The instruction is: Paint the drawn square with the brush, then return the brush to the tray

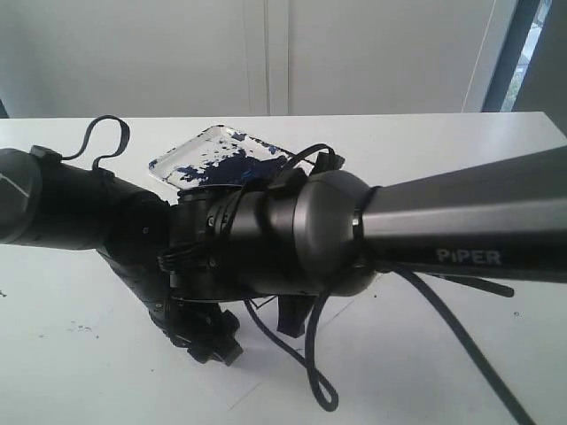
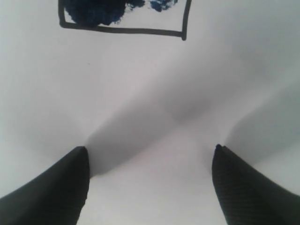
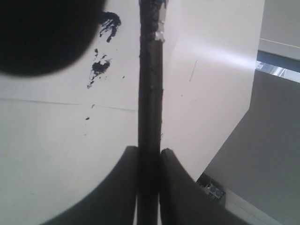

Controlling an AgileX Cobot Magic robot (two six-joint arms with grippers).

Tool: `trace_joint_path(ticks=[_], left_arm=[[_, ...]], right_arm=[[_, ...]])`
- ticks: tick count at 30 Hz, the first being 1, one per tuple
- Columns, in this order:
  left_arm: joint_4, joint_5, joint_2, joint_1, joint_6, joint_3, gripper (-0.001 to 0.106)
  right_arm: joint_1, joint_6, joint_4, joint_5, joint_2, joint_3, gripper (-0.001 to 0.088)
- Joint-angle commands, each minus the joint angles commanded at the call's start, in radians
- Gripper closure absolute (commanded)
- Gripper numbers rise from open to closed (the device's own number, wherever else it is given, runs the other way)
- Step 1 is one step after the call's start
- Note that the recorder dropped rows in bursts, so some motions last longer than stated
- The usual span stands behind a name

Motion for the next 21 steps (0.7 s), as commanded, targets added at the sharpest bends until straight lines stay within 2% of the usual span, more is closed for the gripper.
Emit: trace_joint_path(ticks=[8, 17, 21], left_arm=[[0.015, 0.008, 0.0, 0.0, 0.0, 0.0, 0.03], [0.027, 0.005, 0.0, 0.002, -0.027, 0.0, 0.03], [0.074, -0.004, 0.0, 0.052, -0.126, 0.0, 0.03]], right_arm=[[-0.012, -0.093, 0.029, 0.0, 0.029, 0.0, 0.0868], [-0.017, -0.127, 0.09, 0.0, 0.035, 0.01, 0.0868], [-0.019, -0.075, 0.077, 0.0, 0.035, 0.047, 0.0868]])
